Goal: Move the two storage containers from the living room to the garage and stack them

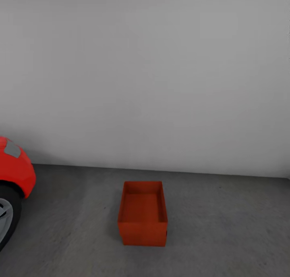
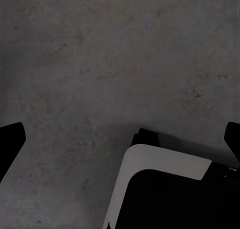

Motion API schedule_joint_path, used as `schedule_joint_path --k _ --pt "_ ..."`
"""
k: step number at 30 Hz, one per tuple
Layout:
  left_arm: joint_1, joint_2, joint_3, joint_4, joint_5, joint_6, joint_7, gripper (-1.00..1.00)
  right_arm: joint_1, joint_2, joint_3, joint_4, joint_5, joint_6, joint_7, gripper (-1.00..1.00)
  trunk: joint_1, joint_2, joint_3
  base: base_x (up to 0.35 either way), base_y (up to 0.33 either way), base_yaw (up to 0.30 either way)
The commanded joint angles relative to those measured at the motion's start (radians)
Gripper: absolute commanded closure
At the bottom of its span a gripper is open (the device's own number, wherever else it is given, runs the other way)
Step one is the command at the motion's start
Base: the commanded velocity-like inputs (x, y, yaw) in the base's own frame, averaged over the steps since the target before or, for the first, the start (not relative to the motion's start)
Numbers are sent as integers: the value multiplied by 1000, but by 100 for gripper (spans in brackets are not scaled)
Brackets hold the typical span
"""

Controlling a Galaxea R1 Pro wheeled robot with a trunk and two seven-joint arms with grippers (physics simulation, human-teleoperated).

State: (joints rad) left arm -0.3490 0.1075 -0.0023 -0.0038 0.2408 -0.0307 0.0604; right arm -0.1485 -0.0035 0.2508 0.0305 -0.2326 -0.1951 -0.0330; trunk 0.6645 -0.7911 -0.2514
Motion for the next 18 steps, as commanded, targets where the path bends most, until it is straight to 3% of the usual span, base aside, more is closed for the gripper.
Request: schedule_joint_path --k 1,18 --pt "-1 0 -1 1 5 -3 1 -100 -1 0 8 3 -8 -6 -1 -100 0 -1 0 0 0 0" --pt "-1 0 -1 1 5 -3 1 -100 -1 0 8 3 -8 -6 -1 -100 0 -1 28 0 0 0"
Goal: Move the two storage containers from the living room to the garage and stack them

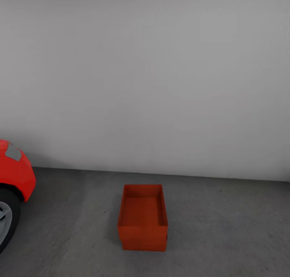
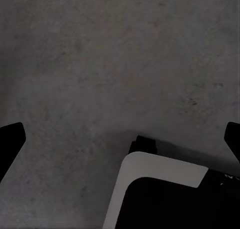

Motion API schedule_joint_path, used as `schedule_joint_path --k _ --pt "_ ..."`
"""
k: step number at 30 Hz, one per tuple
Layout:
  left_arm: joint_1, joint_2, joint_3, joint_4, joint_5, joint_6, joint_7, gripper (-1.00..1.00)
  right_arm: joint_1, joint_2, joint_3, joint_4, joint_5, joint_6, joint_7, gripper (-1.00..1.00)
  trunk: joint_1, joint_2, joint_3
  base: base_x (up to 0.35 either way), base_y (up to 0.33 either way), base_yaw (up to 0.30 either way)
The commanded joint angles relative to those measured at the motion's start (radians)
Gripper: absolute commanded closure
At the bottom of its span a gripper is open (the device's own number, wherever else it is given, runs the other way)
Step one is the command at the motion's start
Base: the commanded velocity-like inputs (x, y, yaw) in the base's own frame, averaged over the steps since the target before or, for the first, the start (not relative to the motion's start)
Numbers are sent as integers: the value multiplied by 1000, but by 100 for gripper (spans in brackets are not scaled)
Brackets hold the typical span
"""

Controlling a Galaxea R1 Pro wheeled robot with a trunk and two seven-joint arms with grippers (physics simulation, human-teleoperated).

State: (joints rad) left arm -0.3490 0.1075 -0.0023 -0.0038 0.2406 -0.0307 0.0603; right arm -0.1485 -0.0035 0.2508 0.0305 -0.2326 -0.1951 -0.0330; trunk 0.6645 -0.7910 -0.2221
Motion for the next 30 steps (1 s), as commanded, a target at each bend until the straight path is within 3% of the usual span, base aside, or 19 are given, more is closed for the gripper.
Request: schedule_joint_path --k 1,30 --pt "-1 0 -1 1 5 -3 1 -100 -1 0 8 3 -8 -6 -1 -100 0 -1 0 0 0 0" --pt "-1 0 -1 1 5 -3 2 -100 -1 0 9 3 -5 -4 0 -100 0 -1 47 0 0 0"
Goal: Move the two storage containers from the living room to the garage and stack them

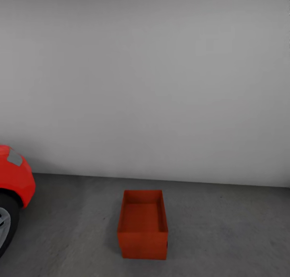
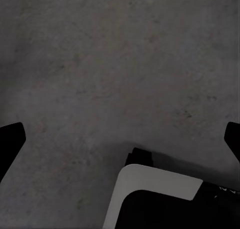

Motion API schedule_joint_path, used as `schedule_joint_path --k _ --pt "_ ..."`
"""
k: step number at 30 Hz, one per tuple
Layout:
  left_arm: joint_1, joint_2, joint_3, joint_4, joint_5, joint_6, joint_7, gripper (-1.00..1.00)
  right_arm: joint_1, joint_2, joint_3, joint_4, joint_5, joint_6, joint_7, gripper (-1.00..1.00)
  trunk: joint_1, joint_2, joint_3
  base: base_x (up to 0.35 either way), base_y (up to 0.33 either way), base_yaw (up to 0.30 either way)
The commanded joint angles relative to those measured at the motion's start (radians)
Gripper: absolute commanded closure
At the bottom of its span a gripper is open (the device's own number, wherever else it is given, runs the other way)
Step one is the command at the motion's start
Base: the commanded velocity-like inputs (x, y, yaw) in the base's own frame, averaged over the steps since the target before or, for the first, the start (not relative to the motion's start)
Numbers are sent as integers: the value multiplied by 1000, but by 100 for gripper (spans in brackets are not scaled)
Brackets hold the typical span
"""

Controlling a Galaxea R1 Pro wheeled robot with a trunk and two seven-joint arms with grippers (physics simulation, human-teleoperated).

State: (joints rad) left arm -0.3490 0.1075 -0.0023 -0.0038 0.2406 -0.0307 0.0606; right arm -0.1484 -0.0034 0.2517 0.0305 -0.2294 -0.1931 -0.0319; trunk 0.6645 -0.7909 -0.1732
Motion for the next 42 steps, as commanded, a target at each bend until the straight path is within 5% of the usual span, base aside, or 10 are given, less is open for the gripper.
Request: schedule_joint_path --k 1,13,16,30,42 --pt "-1 0 -1 1 5 -3 1 -100 -2 0 9 3 -8 -6 -1 -100 0 -1 0 0 0 0" --pt "-1 2 -2 0 4 -3 1 -100 -2 0 8 3 -11 -6 1 -100 0 -1 20 0 0 0" --pt "2 -17 -3 2 2 0 -1 -100 -2 0 8 3 -11 -6 2 -100 0 -1 25 0 0 0" --pt "123 -49 -5 4 0 -7 -3 -100 -2 -1 7 3 -13 -6 6 -100 0 -1 47 0 0 0" --pt "145 -50 -4 3 5 -54 -1 -100 -2 -10 7 3 -12 2 7 -100 0 -1 61 0 0 0"
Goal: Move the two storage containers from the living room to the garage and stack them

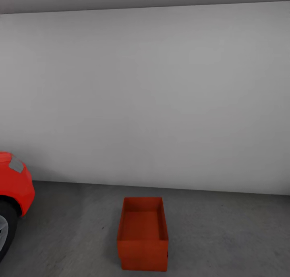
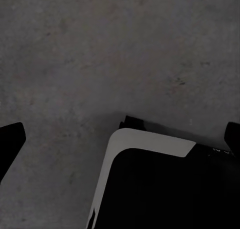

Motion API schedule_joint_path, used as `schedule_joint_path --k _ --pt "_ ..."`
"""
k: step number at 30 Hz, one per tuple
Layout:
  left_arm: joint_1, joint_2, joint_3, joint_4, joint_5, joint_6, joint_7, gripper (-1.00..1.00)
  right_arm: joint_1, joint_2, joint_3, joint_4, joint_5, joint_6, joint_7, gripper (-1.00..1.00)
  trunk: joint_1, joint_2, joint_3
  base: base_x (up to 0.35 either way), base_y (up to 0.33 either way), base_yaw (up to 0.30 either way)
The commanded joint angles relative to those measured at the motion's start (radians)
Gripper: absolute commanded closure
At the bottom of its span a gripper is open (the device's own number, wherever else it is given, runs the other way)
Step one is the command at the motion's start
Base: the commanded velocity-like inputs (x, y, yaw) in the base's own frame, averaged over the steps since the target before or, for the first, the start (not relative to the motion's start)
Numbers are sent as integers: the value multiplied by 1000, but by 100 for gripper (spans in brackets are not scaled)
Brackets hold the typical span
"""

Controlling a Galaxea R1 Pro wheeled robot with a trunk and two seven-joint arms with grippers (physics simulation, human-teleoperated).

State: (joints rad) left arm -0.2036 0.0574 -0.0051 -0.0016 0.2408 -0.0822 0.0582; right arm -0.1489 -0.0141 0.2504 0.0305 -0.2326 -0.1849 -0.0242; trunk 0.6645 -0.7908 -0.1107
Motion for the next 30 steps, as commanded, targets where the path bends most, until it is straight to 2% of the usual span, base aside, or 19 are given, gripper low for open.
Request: schedule_joint_path --k 1,30 --pt "-1 0 -1 1 4 -3 1 -100 -1 0 9 3 -8 -5 -1 -100 0 -1 -1 0 0 0" --pt "0 4 4 -3 2 -5 2 -100 -1 -2 16 3 -1 3 3 -100 0 -1 -1 0 0 0"
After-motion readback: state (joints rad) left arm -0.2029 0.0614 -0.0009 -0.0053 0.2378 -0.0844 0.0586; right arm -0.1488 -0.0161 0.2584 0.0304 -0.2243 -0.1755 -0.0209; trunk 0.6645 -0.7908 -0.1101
